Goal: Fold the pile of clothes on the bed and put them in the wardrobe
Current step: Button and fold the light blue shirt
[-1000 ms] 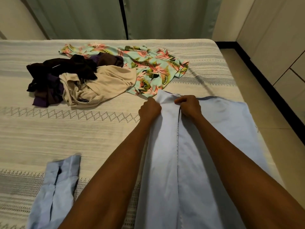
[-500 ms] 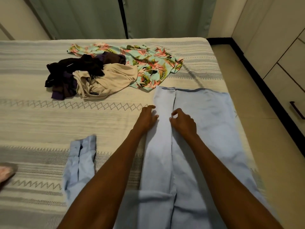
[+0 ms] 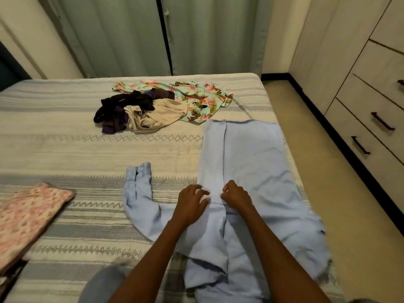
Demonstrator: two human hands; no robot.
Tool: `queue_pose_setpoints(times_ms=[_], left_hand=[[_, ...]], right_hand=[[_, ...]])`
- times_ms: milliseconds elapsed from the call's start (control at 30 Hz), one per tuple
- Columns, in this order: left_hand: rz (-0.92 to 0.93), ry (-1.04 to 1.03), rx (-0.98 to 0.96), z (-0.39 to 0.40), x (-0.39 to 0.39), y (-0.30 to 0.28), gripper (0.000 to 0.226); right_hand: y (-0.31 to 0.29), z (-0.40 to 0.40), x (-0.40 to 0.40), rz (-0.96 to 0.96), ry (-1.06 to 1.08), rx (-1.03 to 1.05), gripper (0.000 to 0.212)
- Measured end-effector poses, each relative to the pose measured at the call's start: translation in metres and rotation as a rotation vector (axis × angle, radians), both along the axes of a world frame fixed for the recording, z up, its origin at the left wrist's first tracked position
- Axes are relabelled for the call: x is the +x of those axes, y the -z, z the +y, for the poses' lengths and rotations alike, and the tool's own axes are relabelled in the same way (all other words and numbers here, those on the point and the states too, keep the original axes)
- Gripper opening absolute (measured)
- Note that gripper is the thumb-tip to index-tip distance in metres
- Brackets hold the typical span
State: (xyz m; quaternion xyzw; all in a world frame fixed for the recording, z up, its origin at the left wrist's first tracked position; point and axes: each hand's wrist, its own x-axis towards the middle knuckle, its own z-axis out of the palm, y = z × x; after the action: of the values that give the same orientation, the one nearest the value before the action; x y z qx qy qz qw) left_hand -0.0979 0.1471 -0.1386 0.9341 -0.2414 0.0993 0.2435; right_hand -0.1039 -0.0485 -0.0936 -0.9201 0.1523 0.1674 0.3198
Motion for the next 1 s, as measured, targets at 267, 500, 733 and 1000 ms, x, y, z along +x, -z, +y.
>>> queue_pose_setpoints(times_ms=[267, 500, 733, 1000], left_hand=[[-0.106, -0.207, -0.063, 0.043, -0.035, -0.021, 0.031], [-0.036, -0.553, -0.325, 0.116, -0.017, -0.042, 0.025], [0.333, -0.947, -0.509, 0.197, 0.021, -0.039, 0.025], [0.528, -0.824, -0.512, 0.236, 0.066, -0.015, 0.024]], right_hand=[[-0.009, 0.008, -0.033, -0.107, 0.088, -0.047, 0.027], [-0.010, 0.043, -0.024, -0.338, 0.052, -0.211, 0.031], [-0.017, 0.137, 0.032, -0.286, -0.296, 0.069, 0.028], [0.010, 0.232, 0.117, -0.042, -0.284, 0.202, 0.045]])
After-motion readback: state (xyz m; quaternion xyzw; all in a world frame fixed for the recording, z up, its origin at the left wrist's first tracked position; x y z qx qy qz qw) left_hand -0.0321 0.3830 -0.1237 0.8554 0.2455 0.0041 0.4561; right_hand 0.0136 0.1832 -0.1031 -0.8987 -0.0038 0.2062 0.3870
